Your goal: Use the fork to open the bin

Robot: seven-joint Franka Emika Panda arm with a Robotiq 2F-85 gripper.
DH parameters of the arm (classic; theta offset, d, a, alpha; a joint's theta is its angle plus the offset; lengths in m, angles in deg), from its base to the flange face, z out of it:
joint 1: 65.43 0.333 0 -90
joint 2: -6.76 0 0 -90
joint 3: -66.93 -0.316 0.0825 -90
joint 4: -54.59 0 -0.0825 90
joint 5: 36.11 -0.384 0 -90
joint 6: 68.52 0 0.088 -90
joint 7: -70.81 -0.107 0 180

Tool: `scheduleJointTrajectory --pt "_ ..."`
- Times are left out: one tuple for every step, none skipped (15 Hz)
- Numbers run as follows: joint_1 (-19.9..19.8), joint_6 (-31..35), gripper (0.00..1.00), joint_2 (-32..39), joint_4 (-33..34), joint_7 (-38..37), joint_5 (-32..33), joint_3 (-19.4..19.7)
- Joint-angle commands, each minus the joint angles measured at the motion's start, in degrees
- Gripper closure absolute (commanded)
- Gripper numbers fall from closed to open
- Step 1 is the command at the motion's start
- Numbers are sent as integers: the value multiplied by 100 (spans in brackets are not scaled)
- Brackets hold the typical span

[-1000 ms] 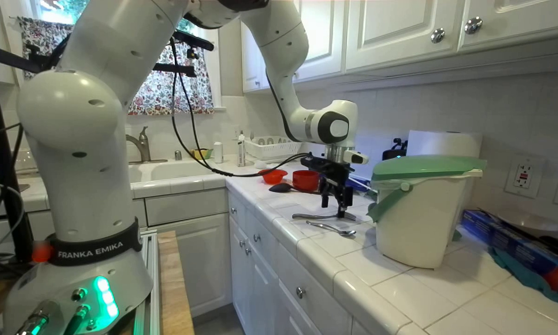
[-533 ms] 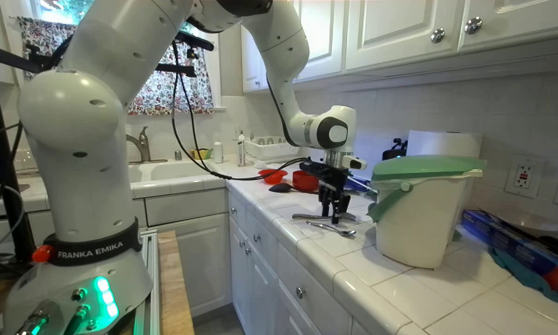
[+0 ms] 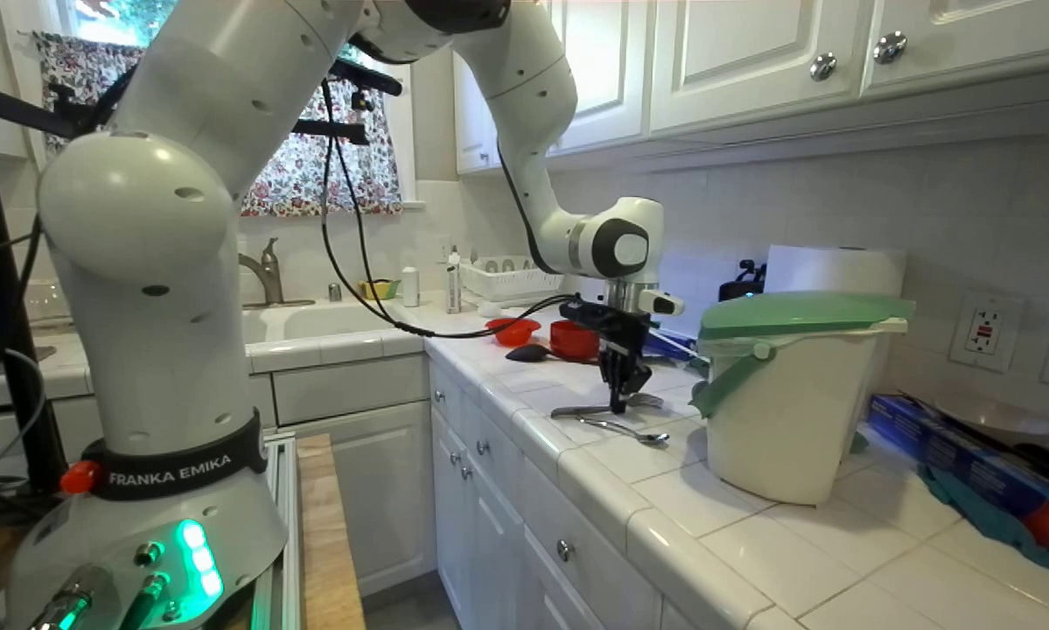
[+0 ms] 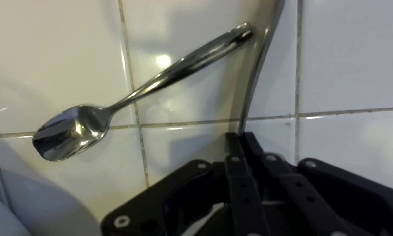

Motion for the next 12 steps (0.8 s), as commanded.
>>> scheduleJointTrajectory --pt "25 91 96 137 115 -81 10 92" --pt "38 73 96 100 109 -124 12 113" --pt "30 98 96 78 95 -123 -5 116" --pt "39 142 96 39 54 -145 -9 124" --pt "41 160 96 9 28 -148 -19 120" --pt "56 155 96 -26 4 -167 -16 121" --pt "82 132 96 -85 -39 -203 -11 121" --pt "115 110 96 -133 -71 -260 7 133" --pt "136 82 96 -187 -104 -318 -3 131" --pt "156 94 96 -222 -128 -384 -13 133" --pt "176 97 96 -278 -166 -461 -45 120" --pt "199 81 96 -326 -192 -529 -53 115"
